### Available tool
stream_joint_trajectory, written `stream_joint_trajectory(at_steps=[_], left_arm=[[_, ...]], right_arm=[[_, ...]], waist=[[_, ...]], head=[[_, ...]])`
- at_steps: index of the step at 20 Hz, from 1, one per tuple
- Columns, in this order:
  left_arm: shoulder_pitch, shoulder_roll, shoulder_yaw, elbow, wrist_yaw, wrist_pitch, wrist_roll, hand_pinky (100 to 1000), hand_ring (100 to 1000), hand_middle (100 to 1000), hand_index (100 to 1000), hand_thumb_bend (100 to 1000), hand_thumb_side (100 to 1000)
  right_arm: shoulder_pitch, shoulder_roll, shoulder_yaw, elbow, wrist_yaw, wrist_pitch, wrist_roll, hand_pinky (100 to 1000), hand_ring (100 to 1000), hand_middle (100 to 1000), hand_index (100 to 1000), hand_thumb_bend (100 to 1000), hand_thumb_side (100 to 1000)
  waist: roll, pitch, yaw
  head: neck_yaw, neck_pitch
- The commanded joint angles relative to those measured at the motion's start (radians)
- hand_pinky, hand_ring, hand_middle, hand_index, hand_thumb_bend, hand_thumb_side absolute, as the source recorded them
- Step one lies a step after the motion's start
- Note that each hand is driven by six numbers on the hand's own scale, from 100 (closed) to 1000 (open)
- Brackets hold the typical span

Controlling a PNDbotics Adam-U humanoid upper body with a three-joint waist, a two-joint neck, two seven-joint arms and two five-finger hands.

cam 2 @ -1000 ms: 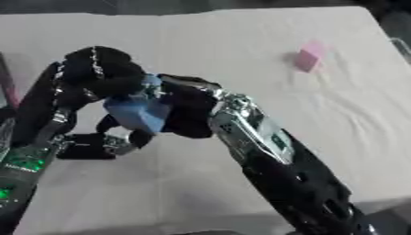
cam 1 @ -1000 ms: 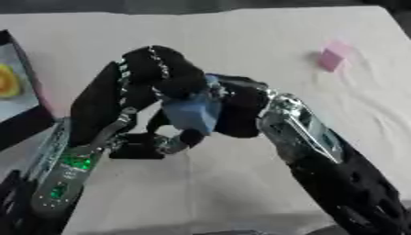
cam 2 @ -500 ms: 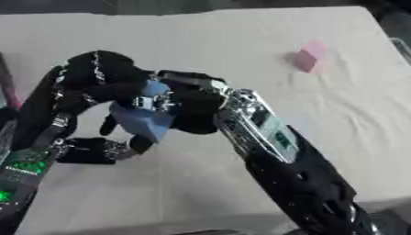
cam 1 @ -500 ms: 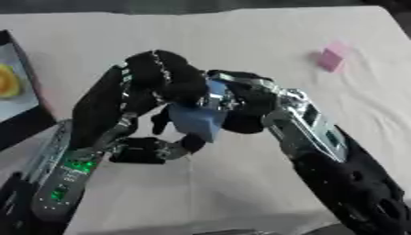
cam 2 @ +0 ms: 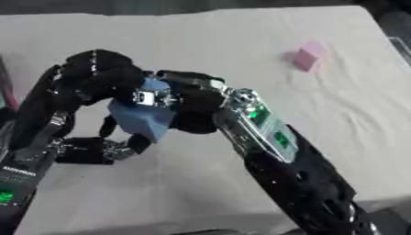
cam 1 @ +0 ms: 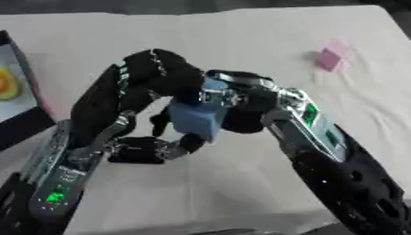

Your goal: Pick up the objects with one hand, pass them to the other hand, and then place them into the box on the other side of the table.

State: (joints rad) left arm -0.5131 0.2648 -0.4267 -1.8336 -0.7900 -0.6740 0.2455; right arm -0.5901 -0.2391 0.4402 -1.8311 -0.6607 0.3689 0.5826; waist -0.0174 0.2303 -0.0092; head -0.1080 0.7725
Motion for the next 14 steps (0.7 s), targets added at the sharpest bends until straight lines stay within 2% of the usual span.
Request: stream_joint_trajectory(at_steps=[1,14], left_arm=[[-0.004,0.027,0.022,-0.003,0.010,0.005,-0.002,729,650,459,973,178,100],[-0.004,0.026,0.014,-0.004,0.028,-0.002,-0.022,728,641,440,961,173,100]], right_arm=[[-0.016,-0.023,-0.038,-0.035,-0.004,-0.011,0.014,1000,706,882,933,790,581],[-0.015,-0.024,-0.039,-0.023,0.009,-0.026,0.016,997,697,868,927,775,638]], waist=[[0.001,-0.014,-0.001],[0.001,-0.013,0.000]], head=[[-0.002,-0.002],[-0.005,-0.002]])
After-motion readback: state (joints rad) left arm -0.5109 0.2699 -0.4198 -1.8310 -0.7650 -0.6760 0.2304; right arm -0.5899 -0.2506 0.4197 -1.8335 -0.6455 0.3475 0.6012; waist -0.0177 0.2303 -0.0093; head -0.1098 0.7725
